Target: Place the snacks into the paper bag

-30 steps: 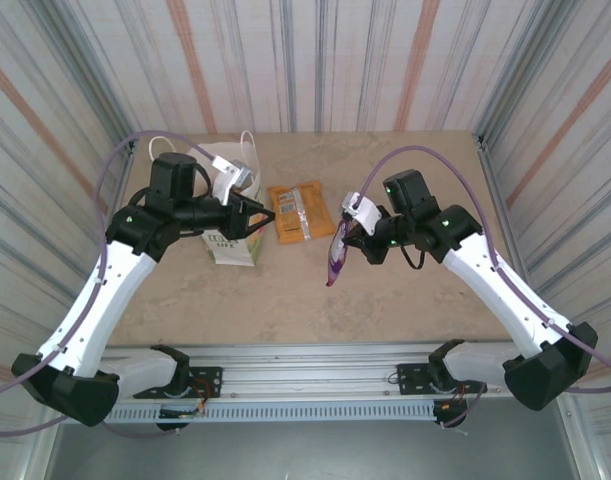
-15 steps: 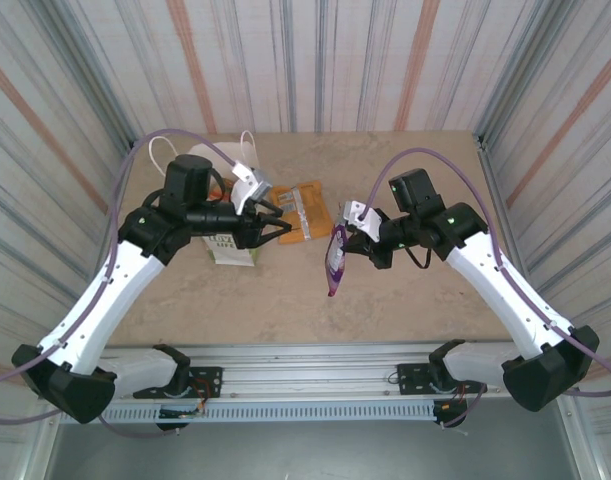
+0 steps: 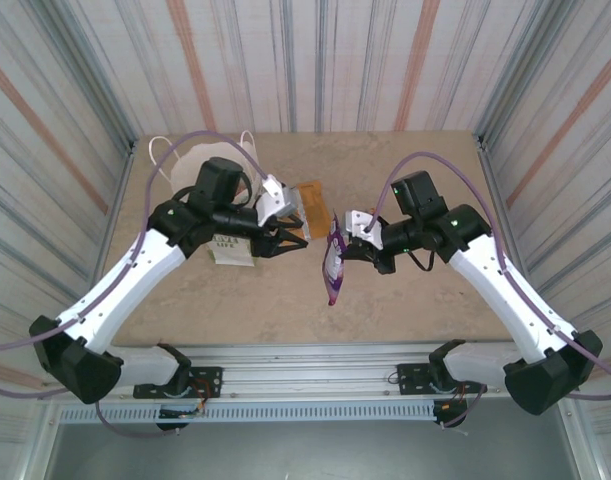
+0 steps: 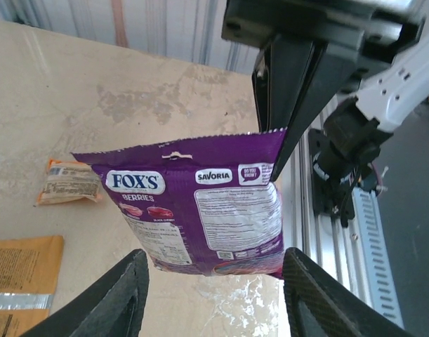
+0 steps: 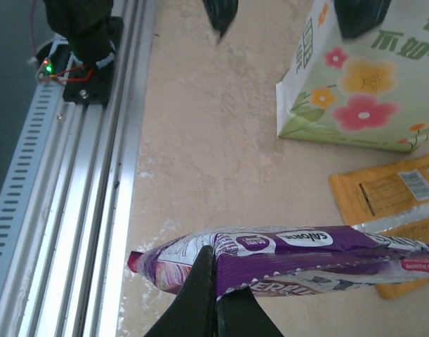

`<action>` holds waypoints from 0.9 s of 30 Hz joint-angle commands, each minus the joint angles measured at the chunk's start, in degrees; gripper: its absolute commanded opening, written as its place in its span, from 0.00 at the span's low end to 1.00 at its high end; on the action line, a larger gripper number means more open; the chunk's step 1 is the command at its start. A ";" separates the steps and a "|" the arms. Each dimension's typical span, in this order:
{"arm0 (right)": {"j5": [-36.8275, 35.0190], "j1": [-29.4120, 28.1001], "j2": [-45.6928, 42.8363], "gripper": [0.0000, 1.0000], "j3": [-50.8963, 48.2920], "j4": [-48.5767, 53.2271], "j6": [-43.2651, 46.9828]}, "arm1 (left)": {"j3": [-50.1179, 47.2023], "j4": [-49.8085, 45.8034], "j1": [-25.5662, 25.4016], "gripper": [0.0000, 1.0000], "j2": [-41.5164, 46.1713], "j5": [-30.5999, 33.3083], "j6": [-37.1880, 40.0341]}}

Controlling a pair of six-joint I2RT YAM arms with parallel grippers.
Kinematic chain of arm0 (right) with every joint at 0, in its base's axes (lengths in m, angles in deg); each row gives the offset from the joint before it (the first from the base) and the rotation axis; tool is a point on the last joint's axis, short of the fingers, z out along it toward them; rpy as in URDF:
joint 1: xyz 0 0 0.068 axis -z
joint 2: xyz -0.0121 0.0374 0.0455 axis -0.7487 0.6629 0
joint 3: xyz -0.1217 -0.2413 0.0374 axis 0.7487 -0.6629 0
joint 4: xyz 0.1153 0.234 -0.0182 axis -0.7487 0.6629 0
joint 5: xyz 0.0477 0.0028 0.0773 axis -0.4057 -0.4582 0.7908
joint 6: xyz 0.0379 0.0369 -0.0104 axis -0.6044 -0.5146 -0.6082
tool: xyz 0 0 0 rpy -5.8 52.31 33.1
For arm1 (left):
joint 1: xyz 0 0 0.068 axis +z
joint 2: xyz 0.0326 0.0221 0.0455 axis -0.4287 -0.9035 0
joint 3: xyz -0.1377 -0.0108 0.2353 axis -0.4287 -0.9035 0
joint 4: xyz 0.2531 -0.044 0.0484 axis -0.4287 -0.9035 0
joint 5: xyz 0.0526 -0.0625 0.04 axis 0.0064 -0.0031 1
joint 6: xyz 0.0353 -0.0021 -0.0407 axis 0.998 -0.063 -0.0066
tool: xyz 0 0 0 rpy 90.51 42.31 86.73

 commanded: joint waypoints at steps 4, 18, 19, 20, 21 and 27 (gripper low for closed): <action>2.34 -0.80 -1.67 0.00 0.02 1.67 5.50 | 1.58 -2.39 -2.86 0.58 -1.81 1.60 10.70; -1.66 -4.54 0.34 0.00 2.54 8.51 10.40 | 2.78 -1.73 -4.33 0.62 -4.67 -2.91 26.29; -2.24 -4.97 0.43 0.00 2.76 8.96 10.65 | 3.19 -2.37 -4.33 0.62 -5.37 -4.03 27.77; -2.76 -5.35 0.56 0.00 2.93 9.31 10.87 | 3.77 -3.42 -4.33 0.62 -6.03 -5.11 29.42; -3.30 -5.74 0.57 0.00 3.16 9.70 11.10 | 4.48 -4.77 -4.33 0.62 -6.90 -5.76 30.95; -6.06 -7.31 1.01 0.00 4.29 11.99 12.38 | 8.65 -10.06 -5.84 0.62 -11.53 -4.14 36.16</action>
